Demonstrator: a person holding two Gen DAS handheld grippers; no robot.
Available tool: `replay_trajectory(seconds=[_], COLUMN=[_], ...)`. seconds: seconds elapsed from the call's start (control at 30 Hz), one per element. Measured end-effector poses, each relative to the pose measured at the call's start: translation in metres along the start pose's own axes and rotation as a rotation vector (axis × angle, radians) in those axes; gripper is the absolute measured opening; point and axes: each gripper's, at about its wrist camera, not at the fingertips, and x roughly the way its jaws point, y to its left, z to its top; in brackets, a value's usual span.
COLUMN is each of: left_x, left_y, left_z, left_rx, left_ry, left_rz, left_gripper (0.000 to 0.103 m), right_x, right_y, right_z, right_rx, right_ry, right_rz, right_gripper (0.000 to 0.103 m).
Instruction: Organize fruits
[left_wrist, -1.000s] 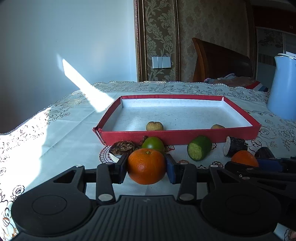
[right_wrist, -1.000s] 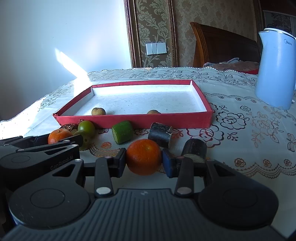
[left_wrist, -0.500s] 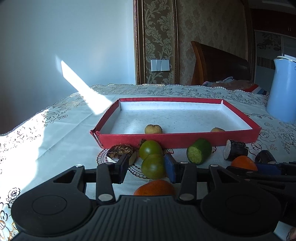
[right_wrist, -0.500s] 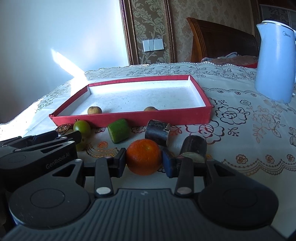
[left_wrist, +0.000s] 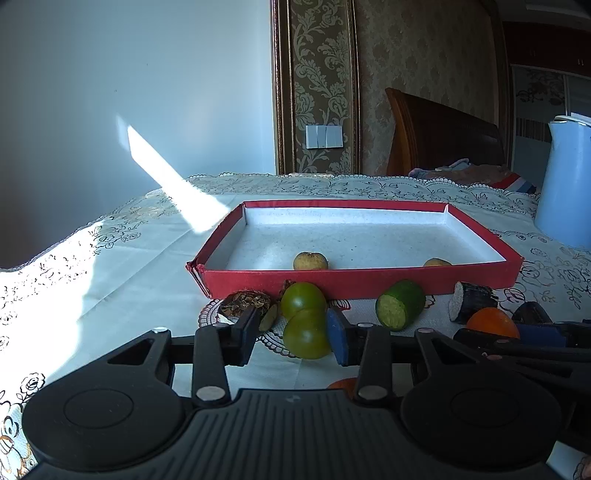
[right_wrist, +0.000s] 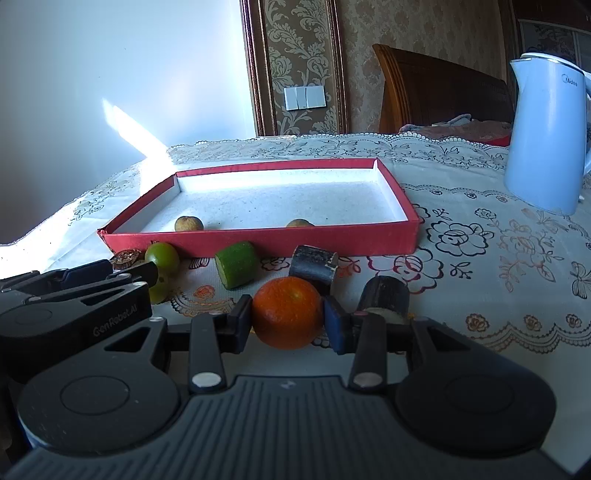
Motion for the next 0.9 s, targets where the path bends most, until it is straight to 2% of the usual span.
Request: replay_trajectory(seconds=[0.9], left_x=[-0.0016], left_y=[-0.0036], left_z=[-0.0008], left_rx=[0.015], left_ry=[-0.003], left_rz=[0.008], left_gripper=[0.039], right_x=[-0.0009], right_y=[0.0043], right_z=[0.0031], right_rx=[-0.022], right_ry=[0.001], right_rz=[0.011], right_gripper=[0.039])
